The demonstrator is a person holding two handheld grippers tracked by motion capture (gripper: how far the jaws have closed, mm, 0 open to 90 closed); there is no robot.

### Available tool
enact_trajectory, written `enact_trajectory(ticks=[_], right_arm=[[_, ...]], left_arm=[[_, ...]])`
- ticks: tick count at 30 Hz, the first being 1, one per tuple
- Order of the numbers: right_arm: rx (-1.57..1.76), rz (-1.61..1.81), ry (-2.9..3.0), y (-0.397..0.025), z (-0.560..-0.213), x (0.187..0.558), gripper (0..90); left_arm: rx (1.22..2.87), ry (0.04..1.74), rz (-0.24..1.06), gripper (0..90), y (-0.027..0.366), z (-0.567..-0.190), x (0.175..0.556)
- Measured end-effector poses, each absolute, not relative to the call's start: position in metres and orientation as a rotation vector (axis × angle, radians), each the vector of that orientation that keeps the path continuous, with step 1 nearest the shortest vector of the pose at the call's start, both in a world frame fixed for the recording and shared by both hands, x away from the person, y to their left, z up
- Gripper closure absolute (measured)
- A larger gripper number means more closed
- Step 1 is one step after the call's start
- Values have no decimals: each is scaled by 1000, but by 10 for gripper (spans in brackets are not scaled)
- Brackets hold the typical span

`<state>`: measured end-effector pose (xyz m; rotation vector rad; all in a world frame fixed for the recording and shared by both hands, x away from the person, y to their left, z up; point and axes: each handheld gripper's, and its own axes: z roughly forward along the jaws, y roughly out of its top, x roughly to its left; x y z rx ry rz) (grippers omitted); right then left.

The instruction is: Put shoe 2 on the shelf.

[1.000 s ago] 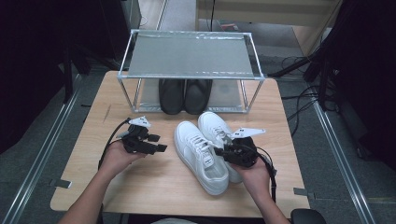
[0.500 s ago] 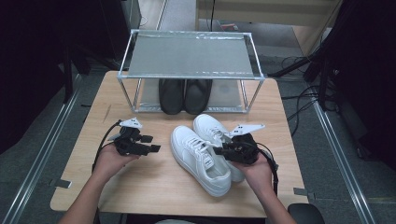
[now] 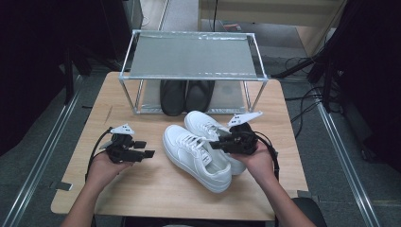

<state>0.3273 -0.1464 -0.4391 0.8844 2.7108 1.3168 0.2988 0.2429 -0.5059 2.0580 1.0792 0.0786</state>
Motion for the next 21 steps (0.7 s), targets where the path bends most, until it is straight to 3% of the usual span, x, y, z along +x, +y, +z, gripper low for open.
enact_trajectory(ticks=[8,21], right_arm=[[837,1332,2768,-144,-426,346,756],[670,1385,2776,-128,-370,367,755]], left_arm=[[2056,1097,92,385,248,-507,295],[2033,1112,116,381,257,-508,290]])
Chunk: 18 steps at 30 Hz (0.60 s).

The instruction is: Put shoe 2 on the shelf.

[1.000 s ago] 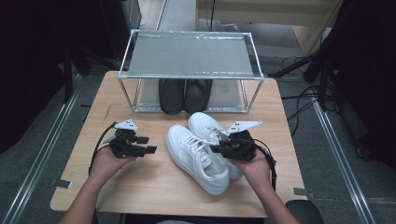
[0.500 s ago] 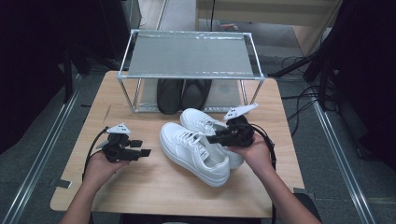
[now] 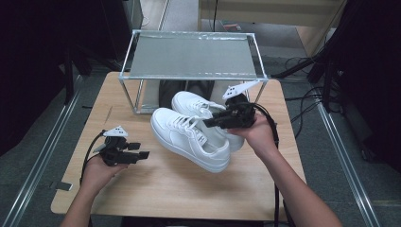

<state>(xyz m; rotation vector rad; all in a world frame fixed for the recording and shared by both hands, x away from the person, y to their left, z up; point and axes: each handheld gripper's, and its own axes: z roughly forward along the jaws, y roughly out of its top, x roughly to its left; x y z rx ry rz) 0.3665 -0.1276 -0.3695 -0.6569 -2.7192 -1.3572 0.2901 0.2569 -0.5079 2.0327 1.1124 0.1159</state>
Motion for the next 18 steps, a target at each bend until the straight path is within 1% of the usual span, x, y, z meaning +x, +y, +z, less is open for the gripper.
enact_trajectory(ticks=[6,12,18], right_arm=[[-560,-1377,-2713,-121,-342,371,755],[-484,-1420,-2714,-111,-311,371,756],[-435,-1489,-2677,-102,-281,375,756]], left_arm=[[2032,1119,120,381,258,-508,289],[2048,1105,84,381,255,-511,291],[2042,1105,90,380,254,-510,290]])
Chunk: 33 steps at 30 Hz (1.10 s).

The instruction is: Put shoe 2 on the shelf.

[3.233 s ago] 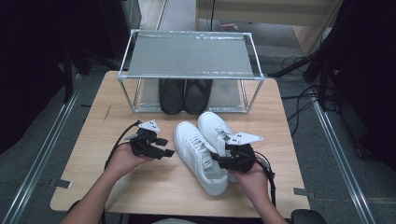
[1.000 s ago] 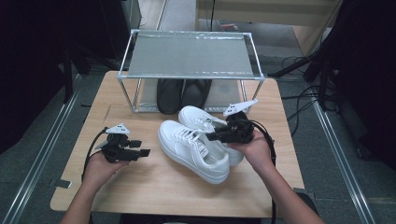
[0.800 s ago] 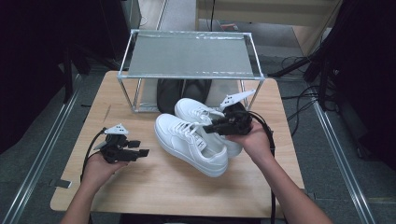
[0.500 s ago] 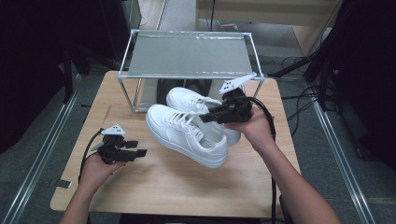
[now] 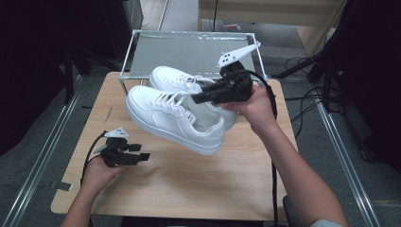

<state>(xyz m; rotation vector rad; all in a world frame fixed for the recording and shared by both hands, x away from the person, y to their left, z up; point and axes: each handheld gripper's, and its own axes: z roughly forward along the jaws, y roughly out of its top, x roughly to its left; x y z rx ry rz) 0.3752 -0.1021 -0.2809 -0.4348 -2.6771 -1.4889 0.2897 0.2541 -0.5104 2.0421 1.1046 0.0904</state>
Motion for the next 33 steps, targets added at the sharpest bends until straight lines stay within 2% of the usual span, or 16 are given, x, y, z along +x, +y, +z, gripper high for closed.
enact_trajectory(ticks=[7,18,25,33], right_arm=[[-429,-1508,-2689,-85,-251,389,757],[-619,-1507,-2780,-57,-219,431,759],[-914,-1517,-2783,-41,-210,463,758],[-1273,-1537,-2784,-18,-214,501,758]], left_arm=[[2048,1089,73,381,251,-513,291],[2050,1065,60,381,249,-512,291],[2052,1043,52,381,245,-511,291],[2049,1021,57,382,247,-508,293]])
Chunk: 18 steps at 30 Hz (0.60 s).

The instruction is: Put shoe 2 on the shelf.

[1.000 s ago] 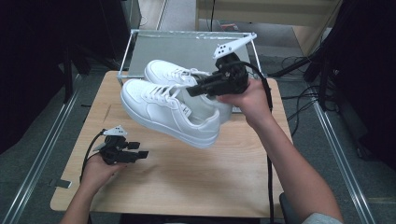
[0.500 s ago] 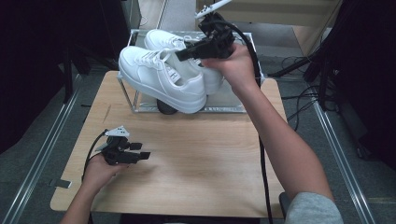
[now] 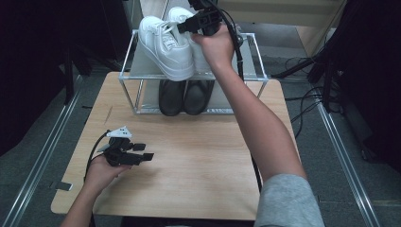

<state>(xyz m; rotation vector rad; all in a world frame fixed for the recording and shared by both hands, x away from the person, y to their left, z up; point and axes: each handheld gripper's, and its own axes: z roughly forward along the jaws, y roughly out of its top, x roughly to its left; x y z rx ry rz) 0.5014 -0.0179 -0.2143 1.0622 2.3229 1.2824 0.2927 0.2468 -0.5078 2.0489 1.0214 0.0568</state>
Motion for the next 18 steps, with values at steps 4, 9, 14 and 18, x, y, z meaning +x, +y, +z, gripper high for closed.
enact_trajectory(ticks=[4,9,14,18], right_arm=[[1202,1291,2232,-13,-220,516,756],[1300,1205,2168,-1,-226,531,756],[1424,1150,2086,5,-239,545,754],[1512,1130,2018,8,-245,553,753]], left_arm=[[2054,994,47,381,243,-508,296],[2066,970,42,382,236,-506,299],[2084,939,48,381,232,-504,302],[2074,939,43,382,231,-503,305]])
